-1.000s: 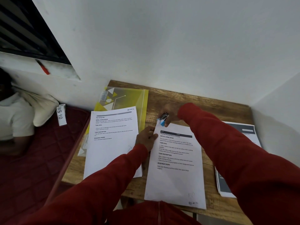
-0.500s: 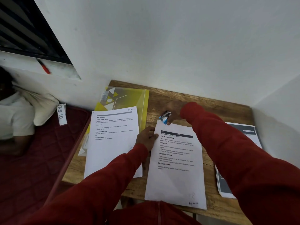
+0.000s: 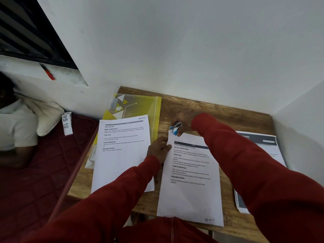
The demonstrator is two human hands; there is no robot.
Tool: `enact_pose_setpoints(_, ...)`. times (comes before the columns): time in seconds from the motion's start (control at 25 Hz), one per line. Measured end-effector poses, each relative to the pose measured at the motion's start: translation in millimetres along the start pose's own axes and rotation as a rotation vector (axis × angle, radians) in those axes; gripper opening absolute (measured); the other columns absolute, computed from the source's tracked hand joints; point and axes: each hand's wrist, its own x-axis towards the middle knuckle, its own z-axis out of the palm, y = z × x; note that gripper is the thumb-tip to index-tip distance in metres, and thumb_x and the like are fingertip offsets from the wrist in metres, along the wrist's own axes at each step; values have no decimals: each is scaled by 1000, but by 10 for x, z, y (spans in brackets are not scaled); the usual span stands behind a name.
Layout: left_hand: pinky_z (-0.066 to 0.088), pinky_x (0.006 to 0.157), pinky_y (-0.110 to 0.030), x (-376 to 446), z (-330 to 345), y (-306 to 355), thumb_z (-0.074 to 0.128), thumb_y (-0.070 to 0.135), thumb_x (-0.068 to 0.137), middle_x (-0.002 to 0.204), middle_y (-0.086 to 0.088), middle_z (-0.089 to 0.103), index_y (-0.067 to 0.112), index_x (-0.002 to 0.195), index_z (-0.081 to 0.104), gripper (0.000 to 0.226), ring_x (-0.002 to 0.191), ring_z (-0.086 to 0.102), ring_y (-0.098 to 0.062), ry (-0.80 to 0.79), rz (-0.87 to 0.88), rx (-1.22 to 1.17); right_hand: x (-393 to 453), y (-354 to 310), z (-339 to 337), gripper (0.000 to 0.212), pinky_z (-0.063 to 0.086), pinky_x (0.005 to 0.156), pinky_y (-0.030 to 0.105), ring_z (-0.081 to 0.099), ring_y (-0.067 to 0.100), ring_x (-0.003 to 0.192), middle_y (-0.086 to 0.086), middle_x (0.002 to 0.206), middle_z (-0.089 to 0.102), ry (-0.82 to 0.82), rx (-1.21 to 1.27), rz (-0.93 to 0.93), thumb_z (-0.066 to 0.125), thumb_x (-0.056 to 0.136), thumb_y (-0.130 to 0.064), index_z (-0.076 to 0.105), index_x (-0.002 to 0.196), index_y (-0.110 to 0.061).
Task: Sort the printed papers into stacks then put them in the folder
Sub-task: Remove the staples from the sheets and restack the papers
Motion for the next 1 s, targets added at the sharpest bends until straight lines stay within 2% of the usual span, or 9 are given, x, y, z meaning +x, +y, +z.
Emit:
enact_pose_setpoints(0.12,56,86,-36,-20,1,-22,60,28,93,118,-1,68,26,115,59,22,96,67,-22,8,32,-2,-119,-90,-79,50,53,87,38,64,18,96,-11,102,67,-24,-52,-17,84,67,-35,68,114,-28)
enact_pose_setpoints(0.2,56,87,-37,-28,2,-28,61,28,93,117,0,69,27,114,60,22,95,67,-21,19,40,-1,-131,-85,-98,49,49,88,32,61,15,101,-7,110,68,-29,-75,-51,83,72,-28,68,118,-24)
enact_pose_setpoints(0.4,56,88,-40,-31,-2,-17,61,27,93,119,-2,68,23,117,60,24,97,67,-23,13,38,-3,-153,-59,-148,48,53,89,42,64,18,97,-11,106,70,-51,-59,-56,84,67,-34,68,113,-32)
enact_pose_setpoints(0.68,56,88,-40,-27,0,10,60,29,94,124,-3,65,23,122,57,29,102,65,-25,-6,8,5,-78,-58,-32,56,54,87,45,66,17,95,-16,104,70,-60,-36,-47,86,57,-44,64,108,-42)
enact_pose_setpoints(0.84,54,84,-34,-24,-10,10,60,28,94,117,0,66,24,118,57,25,93,63,-19,-9,4,-13,-113,-98,-76,51,53,88,40,65,17,98,-14,105,69,-63,-32,-58,86,62,-37,68,111,-34)
enact_pose_setpoints(1.0,56,86,-38,0,-27,-12,61,30,93,116,-1,68,31,106,56,14,94,66,-21,-10,13,-6,-177,-40,-127,49,53,84,39,64,19,96,-14,100,65,-31,-35,-23,83,64,-41,66,110,-34)
